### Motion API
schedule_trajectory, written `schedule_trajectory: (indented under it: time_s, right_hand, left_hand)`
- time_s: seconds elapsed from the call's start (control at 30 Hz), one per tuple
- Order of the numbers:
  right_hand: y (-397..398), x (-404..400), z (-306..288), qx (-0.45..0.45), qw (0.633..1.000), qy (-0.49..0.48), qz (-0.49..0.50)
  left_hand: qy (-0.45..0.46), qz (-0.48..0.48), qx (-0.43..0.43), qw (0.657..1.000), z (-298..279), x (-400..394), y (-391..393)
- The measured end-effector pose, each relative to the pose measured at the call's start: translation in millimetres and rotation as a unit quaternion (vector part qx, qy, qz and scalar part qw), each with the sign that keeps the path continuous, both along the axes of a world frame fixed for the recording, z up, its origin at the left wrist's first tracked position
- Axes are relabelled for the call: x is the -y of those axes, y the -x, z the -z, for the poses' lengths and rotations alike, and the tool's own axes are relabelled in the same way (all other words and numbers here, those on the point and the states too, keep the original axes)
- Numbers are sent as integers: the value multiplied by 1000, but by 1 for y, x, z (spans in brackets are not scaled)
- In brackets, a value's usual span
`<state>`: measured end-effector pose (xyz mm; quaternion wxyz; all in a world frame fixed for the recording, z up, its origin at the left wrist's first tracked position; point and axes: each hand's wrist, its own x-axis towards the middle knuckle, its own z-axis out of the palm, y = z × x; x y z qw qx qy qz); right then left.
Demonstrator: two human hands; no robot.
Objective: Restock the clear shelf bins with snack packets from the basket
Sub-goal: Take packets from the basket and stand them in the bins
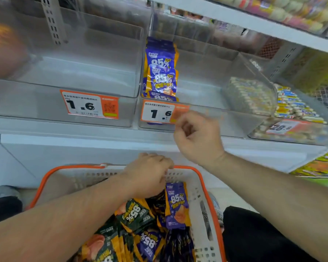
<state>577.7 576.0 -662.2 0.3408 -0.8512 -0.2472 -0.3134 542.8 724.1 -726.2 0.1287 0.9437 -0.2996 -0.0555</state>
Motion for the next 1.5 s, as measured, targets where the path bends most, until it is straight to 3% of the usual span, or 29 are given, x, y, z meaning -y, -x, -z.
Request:
schedule_trajectory:
  time_s: [0.07,0.13,0.27,0.37,0.43,0.73,0.93,1.1,1.27,1.37,1.5]
  right_hand:
    - [15,7,37,-114,993,-11,-1]
    - [18,18,79,-223,970,96,4]
    - [9,37,149,-380,822,424,-19]
    - [9,44,178,-432,730,530,8]
    - [13,46,192,-423,710,562,37]
    - [18,46,192,-406,714,569,41]
    - [6,49,134,-525,698,484,-42]
    - [2,42,51,-520,759,384,-81]
    - [12,44,-11,-574,809,105,-68]
    - [18,49,-38,-561,823,-82,-18]
    - [22,55,-58,-553,776,-303,-34]
  left_hand:
    - [-37,-8,-51,998,10,-1,4]
    - [-55,-22,-96,994,19,-5,6]
    - [-48,-35,-149,987,32,-8,3]
    - [-36,-26,-165,985,33,-4,-2]
    - [-32,-24,-170,985,33,-2,-4]
    - [-51,-29,-186,981,30,-2,-1]
    - [-68,-53,-237,968,25,-14,5]
    - [14,-67,-273,960,7,-14,5]
    - [178,-40,-231,956,-19,-13,-6]
    - [336,-87,-236,908,-38,-13,-11]
    - [532,-105,-179,821,-73,-8,-7]
